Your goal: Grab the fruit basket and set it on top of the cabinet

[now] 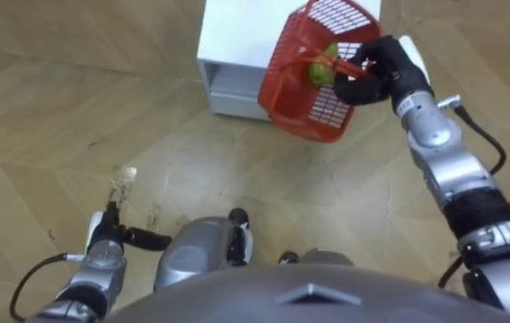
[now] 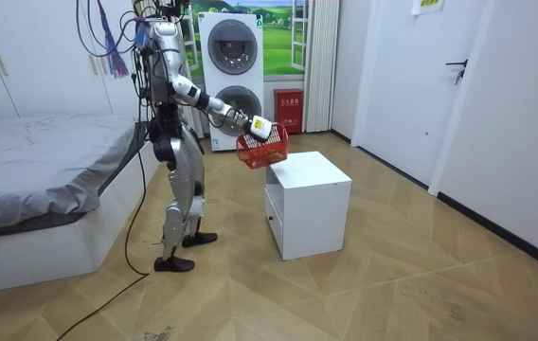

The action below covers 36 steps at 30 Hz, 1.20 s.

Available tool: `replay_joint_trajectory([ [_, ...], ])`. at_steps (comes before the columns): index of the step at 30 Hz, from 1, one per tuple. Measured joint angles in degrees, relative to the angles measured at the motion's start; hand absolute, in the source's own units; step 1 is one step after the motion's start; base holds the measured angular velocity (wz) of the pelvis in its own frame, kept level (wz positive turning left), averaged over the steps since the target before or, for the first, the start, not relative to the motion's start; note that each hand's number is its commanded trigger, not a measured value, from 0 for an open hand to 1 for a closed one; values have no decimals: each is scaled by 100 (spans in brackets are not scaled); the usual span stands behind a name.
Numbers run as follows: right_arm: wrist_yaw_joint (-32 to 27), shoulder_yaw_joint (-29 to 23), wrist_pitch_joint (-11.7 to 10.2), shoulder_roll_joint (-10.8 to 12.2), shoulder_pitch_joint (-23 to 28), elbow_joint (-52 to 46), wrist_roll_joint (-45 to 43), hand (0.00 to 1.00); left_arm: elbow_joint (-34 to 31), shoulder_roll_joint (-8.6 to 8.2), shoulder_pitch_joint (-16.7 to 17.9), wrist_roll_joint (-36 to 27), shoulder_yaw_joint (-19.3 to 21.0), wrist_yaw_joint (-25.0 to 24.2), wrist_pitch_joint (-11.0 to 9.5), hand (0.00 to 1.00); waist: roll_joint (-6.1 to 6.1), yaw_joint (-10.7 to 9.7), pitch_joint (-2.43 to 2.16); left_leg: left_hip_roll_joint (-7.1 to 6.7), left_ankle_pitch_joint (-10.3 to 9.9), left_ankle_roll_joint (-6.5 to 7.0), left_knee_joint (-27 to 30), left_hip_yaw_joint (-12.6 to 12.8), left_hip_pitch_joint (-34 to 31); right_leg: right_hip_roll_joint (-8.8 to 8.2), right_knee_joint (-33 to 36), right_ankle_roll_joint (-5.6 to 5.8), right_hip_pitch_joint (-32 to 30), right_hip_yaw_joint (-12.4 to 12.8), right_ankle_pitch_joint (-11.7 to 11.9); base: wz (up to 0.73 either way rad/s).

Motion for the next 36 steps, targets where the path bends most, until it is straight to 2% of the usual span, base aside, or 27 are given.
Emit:
replay_joint_trajectory([
  [5, 11, -211, -1, 5, 5, -447, 3, 100, -20, -13, 160, 315, 125, -8, 3, 0, 0, 12, 0, 22, 22, -43, -79, 19, 235, 0, -113, -33, 192, 106, 19, -6],
  [7, 23, -227, -2, -25, 4, -740, 3, 100, -103, -3, 242, 444, 168, -44, 27, 0, 0, 1, 0, 84, 36, -68, -112, 96, 274, 45, -182, -79, 218, 125, 82, -19],
  [15, 138, -227, 5, -28, 9, -993, -165, 100, -379, -19, 358, 618, 353, -77, 122, 0, 10, -16, 0, 104, 69, -110, -175, 13, 357, 104, -267, -113, 342, 94, 141, 1],
  [21, 137, -229, 8, -30, 8, -1001, -438, 100, -430, -77, 387, 615, 375, -141, 206, 0, 130, 38, -40, 99, 72, -107, -172, 8, 361, 98, -268, -106, 350, 68, 151, 0],
  [24, 135, -229, 11, -16, 2, -1000, -330, 100, -431, -74, 398, 617, 439, -151, 207, 0, 143, 84, -41, 96, 77, -116, -180, -24, 371, 101, -264, -106, 384, 10, 151, 6],
  [27, 116, -228, 11, -14, -60, -995, -228, 100, -431, -73, 442, 619, 445, -151, 209, 0, 127, 175, -30, 93, 86, -131, -186, -64, 372, 101, -272, -106, 401, -80, 151, 9],
  [31, 112, -231, 17, 5, -366, -545, 87, 100, -420, -76, 609, 1157, 499, -199, 252, 0, 21, 235, 37, 83, 102, -158, -173, -159, 311, 117, -384, -131, 411, -226, 165, 12],
  [36, 66, -291, 84, -17, -558, -418, 21, 100, -395, -106, 738, 1622, 543, -448, 475, 0, 2, 350, 38, 80, 104, -160, -162, -186, 145, 106, -361, -134, 287, -342, 168, 4],
])
